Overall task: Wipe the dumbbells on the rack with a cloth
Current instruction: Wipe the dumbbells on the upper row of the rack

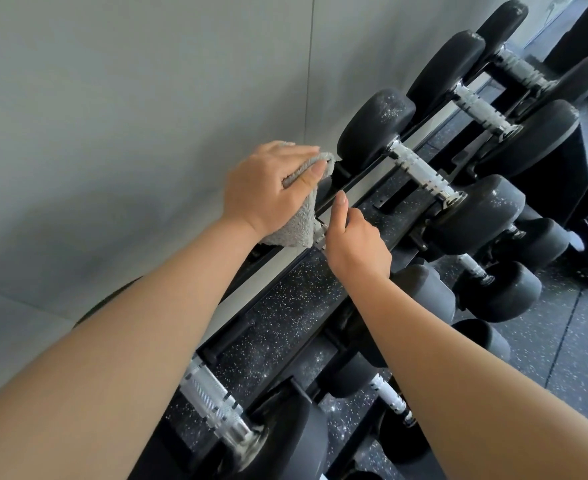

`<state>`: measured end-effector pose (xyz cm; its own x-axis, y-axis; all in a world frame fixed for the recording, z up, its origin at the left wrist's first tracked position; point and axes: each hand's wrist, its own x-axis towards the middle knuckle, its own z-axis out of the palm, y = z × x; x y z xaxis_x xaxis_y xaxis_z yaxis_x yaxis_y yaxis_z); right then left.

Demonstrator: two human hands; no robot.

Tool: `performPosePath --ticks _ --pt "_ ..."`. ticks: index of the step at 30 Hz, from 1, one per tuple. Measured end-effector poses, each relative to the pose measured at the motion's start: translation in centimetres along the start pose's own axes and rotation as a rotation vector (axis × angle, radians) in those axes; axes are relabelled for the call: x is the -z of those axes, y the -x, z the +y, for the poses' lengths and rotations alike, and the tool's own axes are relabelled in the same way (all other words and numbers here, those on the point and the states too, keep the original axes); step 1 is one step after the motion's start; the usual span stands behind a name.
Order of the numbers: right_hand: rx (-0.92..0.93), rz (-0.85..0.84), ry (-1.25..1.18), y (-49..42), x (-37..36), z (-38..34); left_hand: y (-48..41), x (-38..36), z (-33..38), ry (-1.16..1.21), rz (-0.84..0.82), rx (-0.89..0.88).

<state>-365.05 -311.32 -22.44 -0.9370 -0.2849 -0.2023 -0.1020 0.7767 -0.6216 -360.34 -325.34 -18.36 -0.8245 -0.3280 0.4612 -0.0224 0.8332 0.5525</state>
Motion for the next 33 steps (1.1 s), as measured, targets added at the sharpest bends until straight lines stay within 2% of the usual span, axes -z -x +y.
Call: performPosePath --ticks 4,11,15,18,20,23,26,29,33 --pt "0.011 -0.021 0.007 0.0 0.1 0.1 -0.9 0.1 0.7 0.021 -0.011 0.061" --pt "0.009 -0.001 0.016 -0.1 -0.1 0.0 -3.6 0.3 1.2 -0.077 -0.125 0.314" --pt "0.000 0.014 0.011 -0.1 -0.1 -0.1 -4.5 0.5 1.3 -0.004 -0.154 0.392" --pt "-0.002 0.014 0.001 -0.1 -0.1 -0.1 -3.0 0.8 1.7 -0.035 -0.066 0.336" --pt "-0.002 0.016 -0.004 0.1 -0.1 -0.1 -0.9 0.4 1.7 -0.026 0.064 0.292" --pt "-0.004 0.030 0.005 0.2 0.0 -0.1 2.0 -0.9 1.7 -0.014 0.356 0.293" --pt "0.010 0.036 0.022 0.2 -0.1 -0.2 2.3 -1.5 1.9 -0.078 0.461 0.336" --pt "0.019 0.031 0.035 0.2 0.1 -0.2 1.3 -0.8 2.0 -0.040 0.386 0.375" --pt "0.019 0.018 0.032 0.2 0.0 -0.1 -1.7 0.2 1.8 0.023 0.197 0.590"
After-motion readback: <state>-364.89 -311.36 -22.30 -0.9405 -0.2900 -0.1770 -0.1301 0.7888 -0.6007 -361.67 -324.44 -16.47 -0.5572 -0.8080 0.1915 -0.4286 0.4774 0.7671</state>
